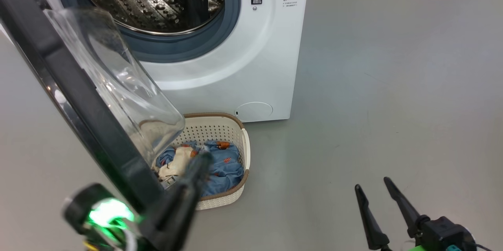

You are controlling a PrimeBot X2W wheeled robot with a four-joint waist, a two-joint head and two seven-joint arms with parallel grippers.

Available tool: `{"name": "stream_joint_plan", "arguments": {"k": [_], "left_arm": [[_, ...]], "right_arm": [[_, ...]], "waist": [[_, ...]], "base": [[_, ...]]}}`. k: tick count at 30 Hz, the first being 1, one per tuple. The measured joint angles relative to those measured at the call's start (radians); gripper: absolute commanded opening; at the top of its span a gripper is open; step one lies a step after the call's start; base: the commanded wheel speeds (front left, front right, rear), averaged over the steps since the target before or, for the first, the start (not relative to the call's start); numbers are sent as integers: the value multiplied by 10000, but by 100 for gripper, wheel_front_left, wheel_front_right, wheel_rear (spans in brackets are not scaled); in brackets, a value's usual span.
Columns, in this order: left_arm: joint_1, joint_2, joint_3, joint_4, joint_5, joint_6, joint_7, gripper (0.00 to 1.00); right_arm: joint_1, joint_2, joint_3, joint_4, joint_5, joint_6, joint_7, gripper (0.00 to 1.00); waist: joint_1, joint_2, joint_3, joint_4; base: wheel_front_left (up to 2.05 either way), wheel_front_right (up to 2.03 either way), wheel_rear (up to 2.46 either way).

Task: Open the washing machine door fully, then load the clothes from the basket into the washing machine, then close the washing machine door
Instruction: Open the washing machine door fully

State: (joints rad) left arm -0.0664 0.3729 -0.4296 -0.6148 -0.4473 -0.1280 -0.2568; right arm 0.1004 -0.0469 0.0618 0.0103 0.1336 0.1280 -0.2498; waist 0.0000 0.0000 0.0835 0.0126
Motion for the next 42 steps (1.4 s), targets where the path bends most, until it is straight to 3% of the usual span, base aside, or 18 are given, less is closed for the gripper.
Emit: {"name": "stream_joint_plan", "arguments": {"k": [4, 11, 26, 42], "left_arm": [[77, 192, -986, 433, 174, 0, 0, 0], [585, 205, -1360, 1822, 249, 0, 4, 0], [610, -151, -627, 4696, -174, 0, 6, 0], [185, -464, -61, 5078, -694, 0, 6, 0]], "right_arm": [[0, 4, 138, 105, -2, 0, 0, 100], [1, 2, 142, 132, -2, 0, 0, 100], [-5, 2, 263, 153, -2, 0, 0, 100], [-37, 2, 360, 201, 10, 0, 0, 100]], "waist": [[0, 0, -19, 3], [0, 0, -17, 48], [0, 0, 319, 29], [0, 0, 654, 11]], "base": [[0, 0, 0], [0, 0, 0], [0, 0, 0], [0, 0, 0]]}}
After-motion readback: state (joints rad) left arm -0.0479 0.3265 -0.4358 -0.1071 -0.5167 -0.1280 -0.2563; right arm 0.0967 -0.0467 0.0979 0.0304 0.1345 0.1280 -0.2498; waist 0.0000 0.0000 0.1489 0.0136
